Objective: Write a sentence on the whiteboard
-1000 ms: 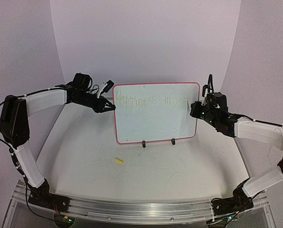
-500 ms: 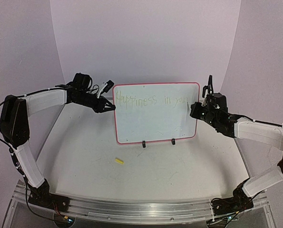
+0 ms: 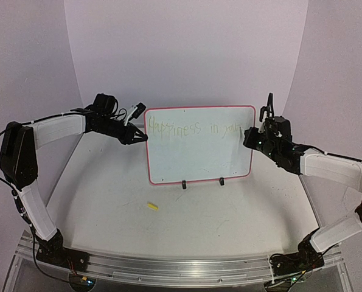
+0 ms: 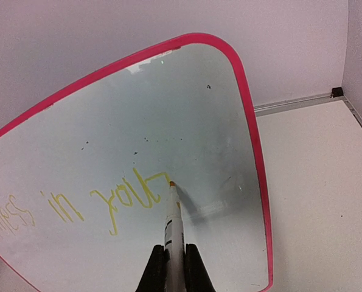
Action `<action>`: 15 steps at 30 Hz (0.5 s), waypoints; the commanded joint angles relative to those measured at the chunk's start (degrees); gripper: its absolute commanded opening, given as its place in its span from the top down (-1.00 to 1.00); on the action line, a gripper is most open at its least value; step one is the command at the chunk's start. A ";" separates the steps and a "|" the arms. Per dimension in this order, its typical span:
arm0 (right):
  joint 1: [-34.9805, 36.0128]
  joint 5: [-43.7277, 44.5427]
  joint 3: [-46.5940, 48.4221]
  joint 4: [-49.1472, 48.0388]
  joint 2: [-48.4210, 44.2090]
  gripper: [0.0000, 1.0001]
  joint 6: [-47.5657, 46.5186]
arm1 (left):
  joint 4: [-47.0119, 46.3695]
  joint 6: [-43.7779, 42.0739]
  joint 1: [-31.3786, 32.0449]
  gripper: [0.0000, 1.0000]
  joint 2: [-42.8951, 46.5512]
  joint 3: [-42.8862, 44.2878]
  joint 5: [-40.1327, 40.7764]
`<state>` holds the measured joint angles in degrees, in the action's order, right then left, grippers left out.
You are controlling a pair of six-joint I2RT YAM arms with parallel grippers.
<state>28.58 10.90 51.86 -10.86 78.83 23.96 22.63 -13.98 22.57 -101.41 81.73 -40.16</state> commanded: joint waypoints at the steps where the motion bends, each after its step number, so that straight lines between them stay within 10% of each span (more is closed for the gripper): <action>1: -0.43 1.92 2.11 -1.80 -0.01 1.00 -0.45 | -0.18 -2.13 0.90 1.00 2.05 0.71 0.70; 15: -1.59 3.11 1.39 -1.19 0.72 1.00 0.98 | -0.13 -2.13 0.90 1.00 2.09 0.70 0.61</action>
<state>27.72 12.47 51.86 -11.00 78.83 24.13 22.63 -13.95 22.57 -101.41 81.73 -40.16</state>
